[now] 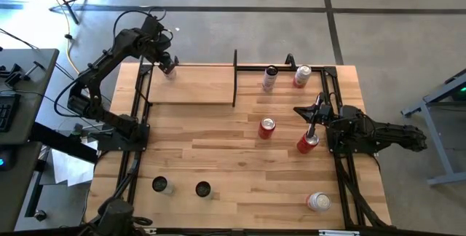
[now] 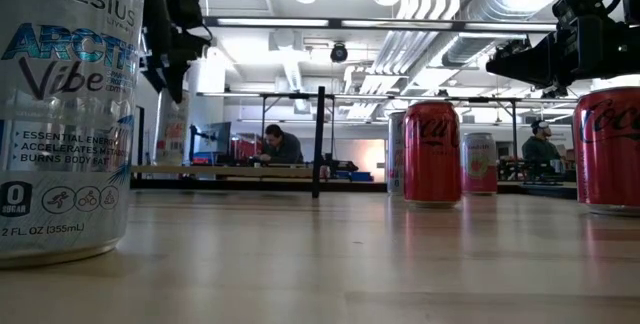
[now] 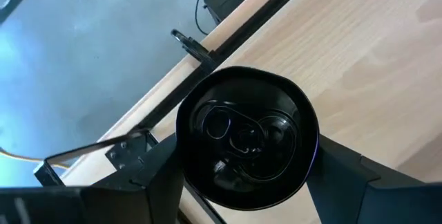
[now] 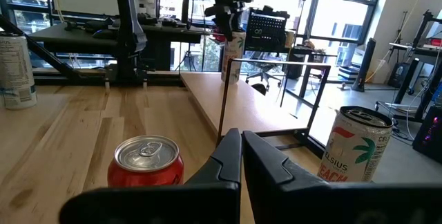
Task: Place canned beverage on shelf
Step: Put the bottom white-pink soda can on the shelf
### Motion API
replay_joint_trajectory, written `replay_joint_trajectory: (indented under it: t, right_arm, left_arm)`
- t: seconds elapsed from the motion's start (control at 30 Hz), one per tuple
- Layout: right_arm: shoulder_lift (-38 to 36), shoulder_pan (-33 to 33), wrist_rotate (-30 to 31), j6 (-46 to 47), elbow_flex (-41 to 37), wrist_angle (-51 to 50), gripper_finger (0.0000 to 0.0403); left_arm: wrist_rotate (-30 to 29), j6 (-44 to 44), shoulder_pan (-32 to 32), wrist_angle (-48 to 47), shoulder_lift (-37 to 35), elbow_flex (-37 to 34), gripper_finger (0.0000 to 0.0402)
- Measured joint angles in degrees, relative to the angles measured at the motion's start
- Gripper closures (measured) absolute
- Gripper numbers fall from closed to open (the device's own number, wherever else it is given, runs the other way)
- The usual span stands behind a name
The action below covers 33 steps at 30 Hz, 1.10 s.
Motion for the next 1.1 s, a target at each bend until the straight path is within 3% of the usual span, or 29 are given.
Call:
replay_joint_trajectory:
  t: [0.37,0.83,1.1]
  right_arm:
    - [0.0,0.0,0.0,0.0,0.0,0.0,0.0403]
    - [0.0,0.0,0.0,0.0,0.0,0.0,0.0403]
    - [0.0,0.0,0.0,0.0,0.0,0.0,0.0403]
  left_arm:
    - [-0.6,-0.3,-0.5,1.0,0.0,0.0,0.0106]
    - [-3.1,-0.6,-1.3,0.9,-0.1,2.9,0.0101]
    - [-3.0,-7.4,-1.4,0.5,-0.1,4.4,0.0102]
